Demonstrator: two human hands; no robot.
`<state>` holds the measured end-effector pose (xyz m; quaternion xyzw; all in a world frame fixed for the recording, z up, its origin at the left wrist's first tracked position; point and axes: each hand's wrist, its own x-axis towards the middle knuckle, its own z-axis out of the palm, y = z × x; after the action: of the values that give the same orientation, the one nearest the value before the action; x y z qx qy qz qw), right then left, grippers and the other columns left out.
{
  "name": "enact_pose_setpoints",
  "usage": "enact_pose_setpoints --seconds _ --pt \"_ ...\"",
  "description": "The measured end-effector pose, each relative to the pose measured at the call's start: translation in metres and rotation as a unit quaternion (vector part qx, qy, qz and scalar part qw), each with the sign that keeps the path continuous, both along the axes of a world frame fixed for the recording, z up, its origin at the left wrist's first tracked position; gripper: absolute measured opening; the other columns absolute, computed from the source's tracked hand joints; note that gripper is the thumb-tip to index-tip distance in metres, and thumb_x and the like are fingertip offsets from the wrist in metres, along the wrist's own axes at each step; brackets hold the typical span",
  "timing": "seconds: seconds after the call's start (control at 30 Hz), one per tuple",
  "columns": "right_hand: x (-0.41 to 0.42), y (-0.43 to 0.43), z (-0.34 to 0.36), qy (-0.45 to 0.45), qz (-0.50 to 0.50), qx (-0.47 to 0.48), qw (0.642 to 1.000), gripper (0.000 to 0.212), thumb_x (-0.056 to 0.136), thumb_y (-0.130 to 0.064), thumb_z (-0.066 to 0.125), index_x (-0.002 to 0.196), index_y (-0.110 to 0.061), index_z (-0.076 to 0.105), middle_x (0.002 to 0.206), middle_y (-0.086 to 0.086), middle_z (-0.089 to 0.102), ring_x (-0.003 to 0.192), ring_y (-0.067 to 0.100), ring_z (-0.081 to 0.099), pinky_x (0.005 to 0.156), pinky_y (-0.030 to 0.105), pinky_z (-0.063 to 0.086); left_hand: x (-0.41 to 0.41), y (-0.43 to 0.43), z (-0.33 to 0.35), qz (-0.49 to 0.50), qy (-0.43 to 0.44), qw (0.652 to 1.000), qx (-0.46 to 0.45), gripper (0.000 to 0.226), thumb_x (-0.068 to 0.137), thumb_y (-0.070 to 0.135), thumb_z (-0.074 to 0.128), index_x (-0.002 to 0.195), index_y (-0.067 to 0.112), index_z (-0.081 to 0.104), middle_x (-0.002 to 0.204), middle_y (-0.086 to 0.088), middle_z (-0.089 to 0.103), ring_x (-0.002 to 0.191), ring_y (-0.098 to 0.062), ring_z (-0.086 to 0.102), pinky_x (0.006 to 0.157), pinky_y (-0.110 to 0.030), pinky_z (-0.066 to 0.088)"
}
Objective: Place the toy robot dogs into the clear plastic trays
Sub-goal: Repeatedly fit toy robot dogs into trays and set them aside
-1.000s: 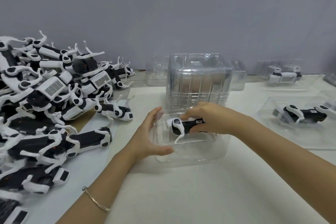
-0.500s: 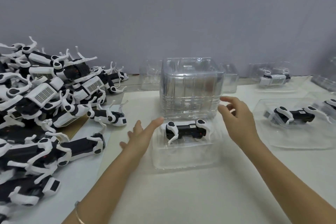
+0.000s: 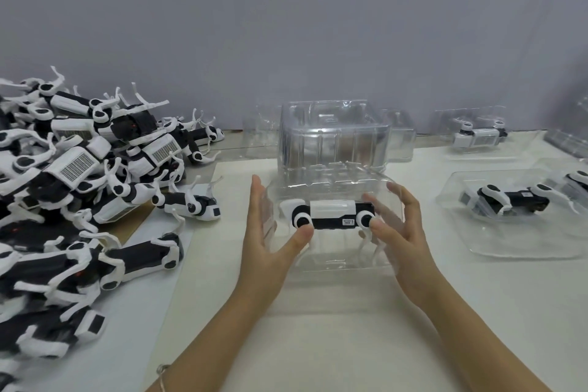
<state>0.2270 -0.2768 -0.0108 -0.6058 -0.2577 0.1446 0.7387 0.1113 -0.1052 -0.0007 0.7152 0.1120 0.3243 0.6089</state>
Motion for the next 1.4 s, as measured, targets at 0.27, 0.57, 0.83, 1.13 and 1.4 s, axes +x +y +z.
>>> enact_pose_setpoints --seconds 0.27,0.57,0.83,1.13,1.4 --pt "-0.006 -0.003 0.004 -0.058 -0.017 -0.022 0.998 0.071 0.08 -0.032 0.067 0.13 -0.07 0.035 0.127 -0.01 0.065 0.106 0.012 0.066 0.087 0.033 0.054 -0.004 -0.01 0.002 0.014 0.003 0.999 0.046 0.072 0.075 0.051 0.071 0.124 0.077 0.025 0.137 0.05 0.029 0.137 0.012 0.028 0.11 -0.02 0.029" --pt "-0.003 -0.002 0.011 0.05 -0.016 0.027 0.998 0.07 0.076 -0.027 0.08 0.13 -0.055 0.045 0.113 -0.001 0.073 0.102 0.028 0.07 0.075 0.034 0.059 -0.004 -0.006 0.01 -0.012 0.014 0.999 0.05 0.075 0.075 0.054 0.071 0.13 0.072 0.024 0.137 0.053 0.026 0.134 0.021 0.023 0.103 -0.001 0.025" --pt "-0.013 0.006 0.007 0.406 0.145 0.207 0.878 0.054 0.062 -0.029 0.088 0.107 -0.004 0.074 0.115 0.021 0.067 0.096 0.046 0.066 0.081 0.048 0.056 0.008 0.013 0.039 0.013 -0.06 0.996 -0.062 0.044 0.09 0.01 0.057 0.116 0.045 0.054 0.125 0.028 0.057 0.124 -0.001 0.051 0.107 -0.039 0.043" --pt "-0.021 0.011 0.004 0.42 0.167 0.197 0.87 0.044 0.078 -0.041 0.065 0.089 0.0 0.077 0.079 0.018 0.069 0.069 0.032 0.068 0.062 0.036 0.057 0.05 -0.033 0.042 -0.085 0.031 0.991 0.099 0.039 0.061 0.054 0.077 0.097 0.051 0.063 0.101 0.023 0.068 0.096 0.003 0.064 0.079 -0.014 0.051" --pt "-0.018 0.013 0.01 0.413 0.193 0.216 0.864 0.05 0.048 -0.022 0.097 0.087 0.002 0.076 0.08 0.021 0.069 0.064 0.033 0.066 0.057 0.038 0.058 0.05 -0.034 0.041 -0.072 0.016 0.993 0.091 0.031 0.063 0.046 0.079 0.089 0.055 0.064 0.088 0.025 0.069 0.085 0.003 0.067 0.072 -0.012 0.053"
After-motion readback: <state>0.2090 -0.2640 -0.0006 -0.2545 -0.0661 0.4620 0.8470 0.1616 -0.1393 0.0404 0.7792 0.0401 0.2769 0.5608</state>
